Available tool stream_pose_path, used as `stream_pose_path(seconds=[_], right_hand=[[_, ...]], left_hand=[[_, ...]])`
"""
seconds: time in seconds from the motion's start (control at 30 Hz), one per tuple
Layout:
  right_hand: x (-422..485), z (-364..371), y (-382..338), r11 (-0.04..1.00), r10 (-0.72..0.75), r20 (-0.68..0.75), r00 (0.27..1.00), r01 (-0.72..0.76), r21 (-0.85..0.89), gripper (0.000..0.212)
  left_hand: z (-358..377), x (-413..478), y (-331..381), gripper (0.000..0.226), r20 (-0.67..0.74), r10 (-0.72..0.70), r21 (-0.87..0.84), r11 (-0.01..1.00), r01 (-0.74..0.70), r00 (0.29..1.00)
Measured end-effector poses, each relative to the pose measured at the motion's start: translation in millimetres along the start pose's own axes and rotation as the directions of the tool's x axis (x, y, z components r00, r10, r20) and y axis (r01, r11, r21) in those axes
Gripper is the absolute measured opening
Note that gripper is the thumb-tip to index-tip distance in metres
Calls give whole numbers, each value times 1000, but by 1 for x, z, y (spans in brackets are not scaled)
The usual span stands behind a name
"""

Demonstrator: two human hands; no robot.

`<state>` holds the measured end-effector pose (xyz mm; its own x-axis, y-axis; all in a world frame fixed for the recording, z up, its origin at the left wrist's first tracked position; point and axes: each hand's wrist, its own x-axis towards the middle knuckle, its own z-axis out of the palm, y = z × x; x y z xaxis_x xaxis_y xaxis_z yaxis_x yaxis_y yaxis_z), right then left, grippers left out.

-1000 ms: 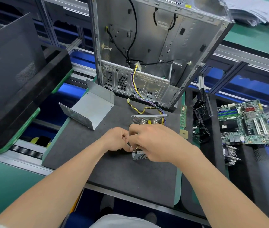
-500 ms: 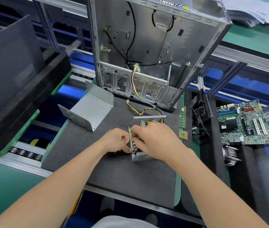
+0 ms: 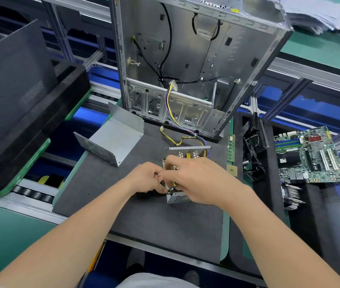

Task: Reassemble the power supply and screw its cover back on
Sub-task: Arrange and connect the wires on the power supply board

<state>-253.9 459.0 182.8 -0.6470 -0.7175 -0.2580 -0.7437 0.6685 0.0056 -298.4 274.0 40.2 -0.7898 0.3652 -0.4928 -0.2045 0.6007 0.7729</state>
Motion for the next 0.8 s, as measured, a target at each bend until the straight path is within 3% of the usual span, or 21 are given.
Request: stream_pose_path(seconds=[0.2,0.37,0.43,0.57,0.67,0.73,0.8], right_hand=[[2,2,-4,999,-6,38,999,5,42,34],[7,4,-5,988,130,-72,989,-123,94,9],[9,8,-6,976,209,-108,972,-199,93,17],[16,20,-7,871,477,-106,872,-453,189,34],[19,22,-7,772,618,-89,781,-583,254,50],[16,19,-8,804,587,-130,799,-557,208,54],[10,15,-7,875,469,-137,872,-438,209,41]], left_hand=[[0,0,-1,38,-1,6,-17,1000,-6,1000],[-1,0,0,35,18,7,-23,1000,-6,1000],[-1,0,1,41,4,7,-33,999,-7,1000],[-1,0,2,35,14,8,-28,1000,-8,1000],[-1,0,3,45,-5,10,-27,1000,-10,1000],[-1,0,3,48,-11,7,-21,1000,-8,1000],[-1,0,2,49,-9,1,-14,1000,-1,1000]])
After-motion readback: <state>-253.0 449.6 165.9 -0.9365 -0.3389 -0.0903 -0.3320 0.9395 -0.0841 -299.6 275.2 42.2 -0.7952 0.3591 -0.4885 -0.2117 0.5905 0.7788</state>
